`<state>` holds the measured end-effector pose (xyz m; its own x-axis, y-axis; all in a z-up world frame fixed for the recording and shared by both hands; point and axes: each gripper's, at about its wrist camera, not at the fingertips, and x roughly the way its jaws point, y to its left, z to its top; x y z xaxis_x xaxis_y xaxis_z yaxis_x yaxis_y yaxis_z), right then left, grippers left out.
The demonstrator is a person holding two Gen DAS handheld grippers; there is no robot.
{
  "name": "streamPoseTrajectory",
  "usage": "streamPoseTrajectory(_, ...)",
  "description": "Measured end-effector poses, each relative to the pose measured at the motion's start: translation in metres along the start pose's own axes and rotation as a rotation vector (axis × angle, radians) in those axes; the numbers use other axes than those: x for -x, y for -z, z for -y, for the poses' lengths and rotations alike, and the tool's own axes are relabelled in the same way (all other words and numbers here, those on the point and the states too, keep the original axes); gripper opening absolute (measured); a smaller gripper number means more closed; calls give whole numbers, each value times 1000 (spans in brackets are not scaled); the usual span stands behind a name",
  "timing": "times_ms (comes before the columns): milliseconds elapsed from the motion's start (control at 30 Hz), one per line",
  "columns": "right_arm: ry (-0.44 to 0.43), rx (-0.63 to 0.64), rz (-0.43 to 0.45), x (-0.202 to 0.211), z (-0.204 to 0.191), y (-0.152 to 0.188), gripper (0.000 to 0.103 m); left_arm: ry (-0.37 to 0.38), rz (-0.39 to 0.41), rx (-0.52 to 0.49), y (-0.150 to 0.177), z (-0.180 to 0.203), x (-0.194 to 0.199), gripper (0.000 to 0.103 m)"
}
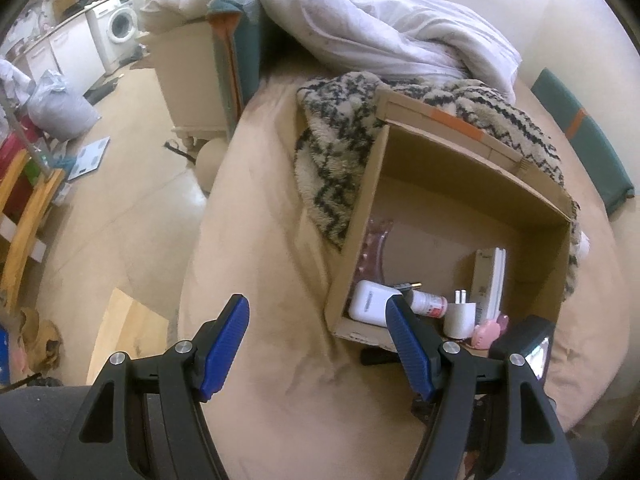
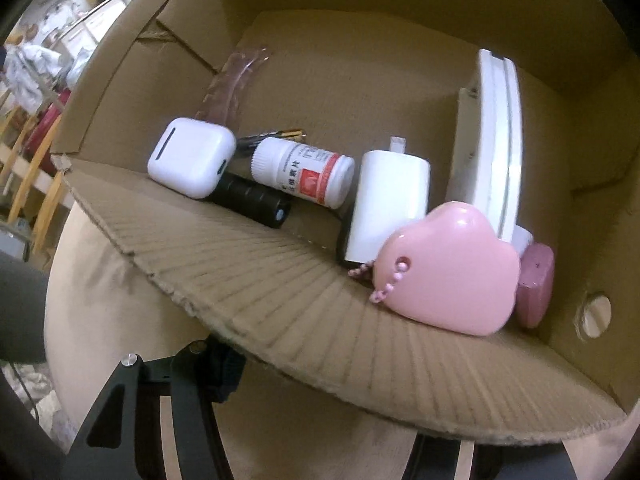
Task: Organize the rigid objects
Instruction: 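Grasp the second AA battery with the right gripper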
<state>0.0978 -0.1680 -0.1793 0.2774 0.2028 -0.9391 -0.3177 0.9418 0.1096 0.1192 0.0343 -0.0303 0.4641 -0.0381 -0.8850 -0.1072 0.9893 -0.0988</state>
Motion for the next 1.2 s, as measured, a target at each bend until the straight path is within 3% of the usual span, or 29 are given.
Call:
streamPoseTrajectory(133,16,37,10,3,-4,2,45,-4,-5,-19,0,6,-2,68)
streamPoseTrajectory(433,26,60,-51,9,-18,9,44,-31,-15,-11,0,4,-10,68)
streamPoseTrajectory(633,-18,57,-88,47,-20,28,44,-38,-20,-2,0,2,-13,68)
streamPoseTrajectory(900,-90,10,50,120,-11,36,44,-63,-27,-7,3,0,-18,68)
streamPoseTrajectory(1200,-111,-70,321,184,18,13,45,-87,-40,-5,7,-4,-27,68)
